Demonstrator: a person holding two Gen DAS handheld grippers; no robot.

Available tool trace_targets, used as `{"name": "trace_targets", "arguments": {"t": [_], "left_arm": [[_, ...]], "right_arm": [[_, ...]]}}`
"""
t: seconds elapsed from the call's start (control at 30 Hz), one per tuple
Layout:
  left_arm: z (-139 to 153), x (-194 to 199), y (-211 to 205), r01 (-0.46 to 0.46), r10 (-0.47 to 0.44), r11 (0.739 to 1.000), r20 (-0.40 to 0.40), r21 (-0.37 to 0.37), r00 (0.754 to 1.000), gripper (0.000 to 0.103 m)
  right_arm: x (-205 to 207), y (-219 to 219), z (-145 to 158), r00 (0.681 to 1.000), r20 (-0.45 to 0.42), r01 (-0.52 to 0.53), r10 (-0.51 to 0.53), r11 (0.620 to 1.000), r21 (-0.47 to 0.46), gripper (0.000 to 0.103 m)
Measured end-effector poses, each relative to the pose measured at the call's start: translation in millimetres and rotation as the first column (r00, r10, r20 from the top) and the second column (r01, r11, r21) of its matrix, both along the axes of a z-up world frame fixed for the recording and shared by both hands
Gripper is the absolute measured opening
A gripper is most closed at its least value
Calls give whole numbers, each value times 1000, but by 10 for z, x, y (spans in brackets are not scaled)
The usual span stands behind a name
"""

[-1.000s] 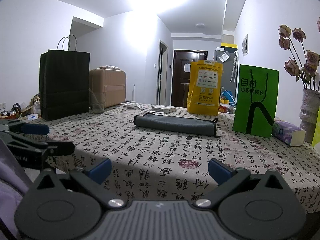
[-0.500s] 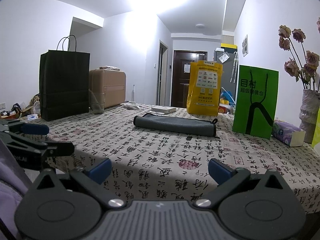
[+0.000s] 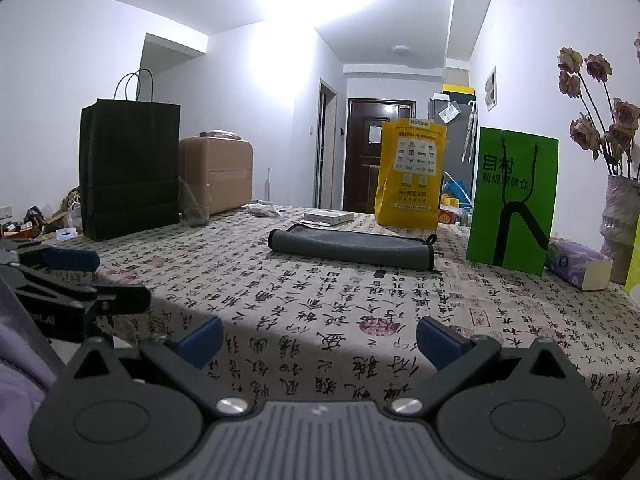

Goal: Fold towel

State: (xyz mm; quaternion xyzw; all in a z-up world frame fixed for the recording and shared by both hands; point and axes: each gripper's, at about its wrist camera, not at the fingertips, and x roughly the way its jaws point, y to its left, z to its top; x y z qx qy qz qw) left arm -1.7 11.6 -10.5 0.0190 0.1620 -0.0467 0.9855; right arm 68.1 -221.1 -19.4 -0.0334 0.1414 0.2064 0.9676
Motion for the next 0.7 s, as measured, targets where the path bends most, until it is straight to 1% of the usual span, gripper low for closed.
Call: {"name": "trace_targets", "arguments": {"t": [0.7], "left_arm": [[-25, 8, 13, -8, 8, 1000, -7, 0, 1000, 103]], "right_arm": [[16, 7, -46, 1000, -16, 0, 0, 1000, -1, 103]]}}
